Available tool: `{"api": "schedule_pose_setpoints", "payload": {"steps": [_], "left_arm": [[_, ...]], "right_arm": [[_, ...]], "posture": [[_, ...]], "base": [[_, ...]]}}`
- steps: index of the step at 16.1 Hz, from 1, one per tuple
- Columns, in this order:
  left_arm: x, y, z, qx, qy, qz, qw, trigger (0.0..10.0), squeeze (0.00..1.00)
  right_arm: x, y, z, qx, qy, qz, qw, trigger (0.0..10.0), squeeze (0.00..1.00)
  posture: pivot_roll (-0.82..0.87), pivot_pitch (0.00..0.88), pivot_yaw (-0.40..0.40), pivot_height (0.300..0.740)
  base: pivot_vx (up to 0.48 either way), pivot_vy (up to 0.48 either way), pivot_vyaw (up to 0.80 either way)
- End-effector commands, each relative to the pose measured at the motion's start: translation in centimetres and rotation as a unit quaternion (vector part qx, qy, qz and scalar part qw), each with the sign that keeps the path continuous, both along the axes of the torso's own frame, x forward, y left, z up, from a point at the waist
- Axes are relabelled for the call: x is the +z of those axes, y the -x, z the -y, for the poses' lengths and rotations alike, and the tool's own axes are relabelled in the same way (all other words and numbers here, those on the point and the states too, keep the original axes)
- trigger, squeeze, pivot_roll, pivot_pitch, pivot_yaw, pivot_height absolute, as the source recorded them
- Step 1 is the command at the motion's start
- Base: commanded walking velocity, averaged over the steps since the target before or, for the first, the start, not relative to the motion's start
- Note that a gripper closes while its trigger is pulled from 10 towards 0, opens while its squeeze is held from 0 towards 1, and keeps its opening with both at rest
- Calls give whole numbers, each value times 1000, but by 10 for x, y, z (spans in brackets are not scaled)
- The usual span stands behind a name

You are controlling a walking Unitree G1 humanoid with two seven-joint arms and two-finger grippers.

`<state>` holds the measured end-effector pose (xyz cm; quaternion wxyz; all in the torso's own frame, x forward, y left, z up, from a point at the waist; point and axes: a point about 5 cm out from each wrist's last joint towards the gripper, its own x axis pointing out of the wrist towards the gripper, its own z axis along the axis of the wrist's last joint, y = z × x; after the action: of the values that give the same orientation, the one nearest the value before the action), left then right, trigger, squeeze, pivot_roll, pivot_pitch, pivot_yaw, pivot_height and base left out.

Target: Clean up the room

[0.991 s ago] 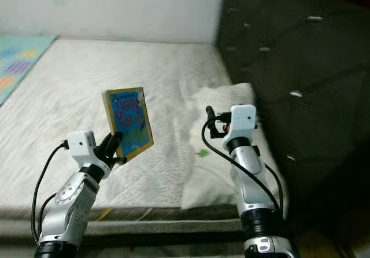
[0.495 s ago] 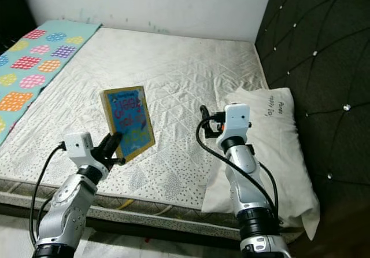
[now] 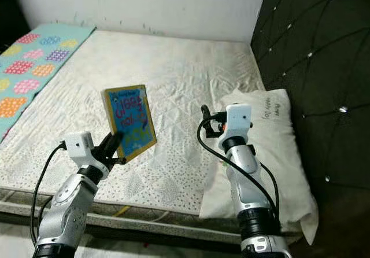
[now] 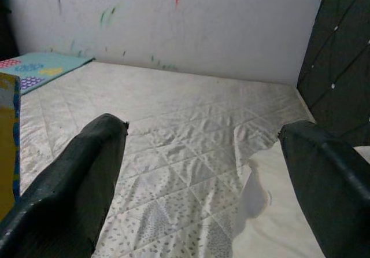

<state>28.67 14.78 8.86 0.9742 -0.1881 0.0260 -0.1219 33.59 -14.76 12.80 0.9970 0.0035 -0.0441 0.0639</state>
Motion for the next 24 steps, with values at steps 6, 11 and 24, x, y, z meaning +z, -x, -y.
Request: {"api": "schedule_pose_setpoints", "payload": {"steps": [6,11,24], "left_arm": [[12,-3,4,-8,-2,26,1000,10000,0],[11,-4,5,-11,2,23,1000,10000,0],[11,-3,4,-11,0,21,1000,10000,0]], "right_arm": [[0,0,4,-7,-2,0,1000,10000,0],[0,-1,5,-8,0,0,1000,10000,0],[-5,2,8,-13,0,-8,1000,10000,0]], "posture": [[-84,21,-33,740],[-89,20,-30,740],[-87,20,-28,740]], "base": [[251,0,0],[63,0,0],[380,0,0]]}}
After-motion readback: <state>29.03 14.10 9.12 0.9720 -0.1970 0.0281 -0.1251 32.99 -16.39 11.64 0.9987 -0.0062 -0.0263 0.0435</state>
